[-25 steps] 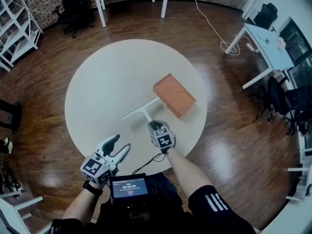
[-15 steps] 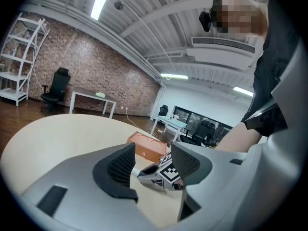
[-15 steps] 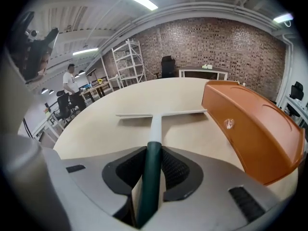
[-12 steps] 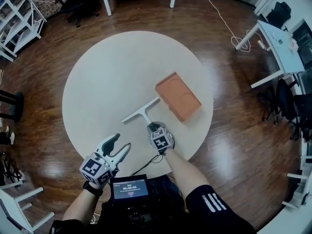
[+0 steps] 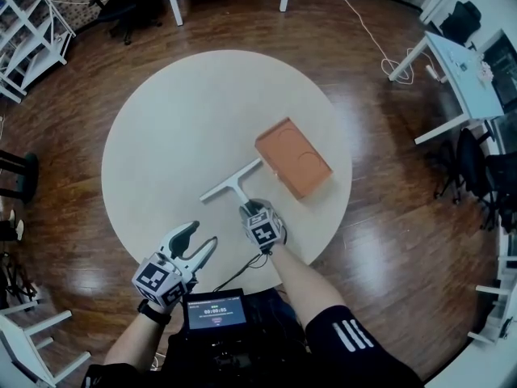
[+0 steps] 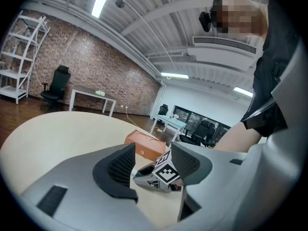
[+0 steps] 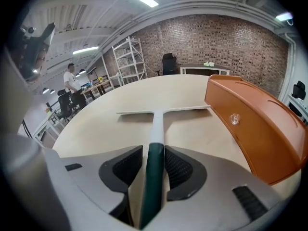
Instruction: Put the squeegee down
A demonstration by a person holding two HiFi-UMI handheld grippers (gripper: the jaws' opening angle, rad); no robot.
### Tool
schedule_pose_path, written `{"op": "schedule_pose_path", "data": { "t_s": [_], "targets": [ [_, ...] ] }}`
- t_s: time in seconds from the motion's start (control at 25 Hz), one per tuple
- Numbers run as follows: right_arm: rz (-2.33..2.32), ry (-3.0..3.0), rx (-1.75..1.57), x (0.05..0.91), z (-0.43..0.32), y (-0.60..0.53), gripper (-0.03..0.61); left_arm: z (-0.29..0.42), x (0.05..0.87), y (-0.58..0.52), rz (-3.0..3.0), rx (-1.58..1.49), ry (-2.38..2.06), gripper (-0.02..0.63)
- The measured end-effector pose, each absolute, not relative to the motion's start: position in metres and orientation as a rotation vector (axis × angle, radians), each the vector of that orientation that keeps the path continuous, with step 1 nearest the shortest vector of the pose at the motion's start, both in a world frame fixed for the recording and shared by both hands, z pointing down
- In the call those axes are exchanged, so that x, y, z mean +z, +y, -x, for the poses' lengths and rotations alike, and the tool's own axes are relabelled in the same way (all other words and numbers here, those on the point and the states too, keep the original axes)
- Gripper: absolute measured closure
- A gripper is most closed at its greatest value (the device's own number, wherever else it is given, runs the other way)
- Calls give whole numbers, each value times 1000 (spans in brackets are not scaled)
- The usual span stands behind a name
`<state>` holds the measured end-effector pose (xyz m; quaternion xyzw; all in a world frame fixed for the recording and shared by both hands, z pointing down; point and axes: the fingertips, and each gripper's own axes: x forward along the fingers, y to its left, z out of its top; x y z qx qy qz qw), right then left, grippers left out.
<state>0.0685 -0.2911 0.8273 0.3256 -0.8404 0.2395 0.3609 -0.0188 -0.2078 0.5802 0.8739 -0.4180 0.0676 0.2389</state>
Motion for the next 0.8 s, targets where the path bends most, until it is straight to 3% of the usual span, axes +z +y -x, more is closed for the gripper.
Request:
{"op": "schedule_pose_path", "data": {
  "t_s": [0.32,0.8],
  "targets": [
    [-955,-2268,539,762,-65,-300,402,33,560,-197,-2430,149,-1149,374],
    [-1289,-2515,426,586,-65,-220,402,70,505,-123,-2587,44,-1056,375]
  ]
}}
